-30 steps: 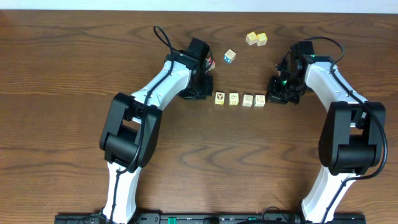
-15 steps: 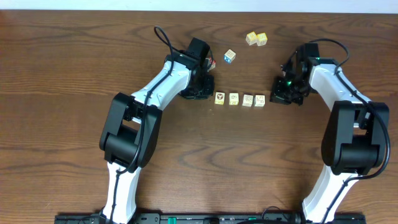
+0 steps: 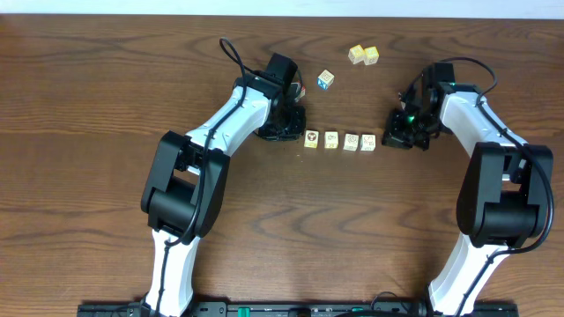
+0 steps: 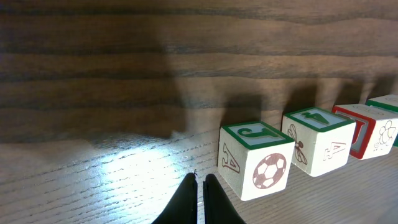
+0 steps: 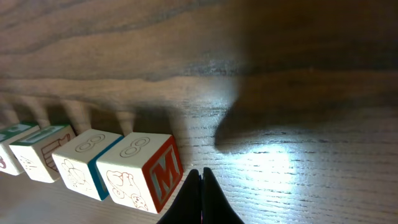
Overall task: Lift 4 blocks
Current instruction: 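Press the four-block row inward between the left and right grippers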
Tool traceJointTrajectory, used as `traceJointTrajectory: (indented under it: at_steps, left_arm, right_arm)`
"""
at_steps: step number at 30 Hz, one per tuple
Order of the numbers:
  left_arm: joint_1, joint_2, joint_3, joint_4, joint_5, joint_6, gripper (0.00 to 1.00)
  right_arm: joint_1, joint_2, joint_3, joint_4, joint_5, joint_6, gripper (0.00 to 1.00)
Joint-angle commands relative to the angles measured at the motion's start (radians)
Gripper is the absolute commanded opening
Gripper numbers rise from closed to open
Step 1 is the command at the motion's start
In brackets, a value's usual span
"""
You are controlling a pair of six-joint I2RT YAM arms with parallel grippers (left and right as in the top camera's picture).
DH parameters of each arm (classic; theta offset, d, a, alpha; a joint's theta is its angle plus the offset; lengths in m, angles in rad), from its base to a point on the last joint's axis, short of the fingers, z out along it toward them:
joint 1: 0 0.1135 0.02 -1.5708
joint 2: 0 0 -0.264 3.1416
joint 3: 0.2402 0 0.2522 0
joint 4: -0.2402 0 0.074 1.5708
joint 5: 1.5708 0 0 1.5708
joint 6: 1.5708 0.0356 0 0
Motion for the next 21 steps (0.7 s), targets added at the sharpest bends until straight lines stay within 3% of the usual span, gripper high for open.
traceJointTrajectory:
  at_steps: [1, 21]
  left_arm:
    - [-0.007, 0.006, -0.008, 0.002, 0.014, 0.02, 0.07]
    - [-0.01, 0.006, -0.008, -0.007, 0.014, 0.02, 0.07]
  right_arm:
    - [0.005, -0.006, -0.016, 0.001, -0.019, -0.01, 0.01]
    - [0.016, -0.006, -0.069, 0.075, -0.098, -0.01, 0.01]
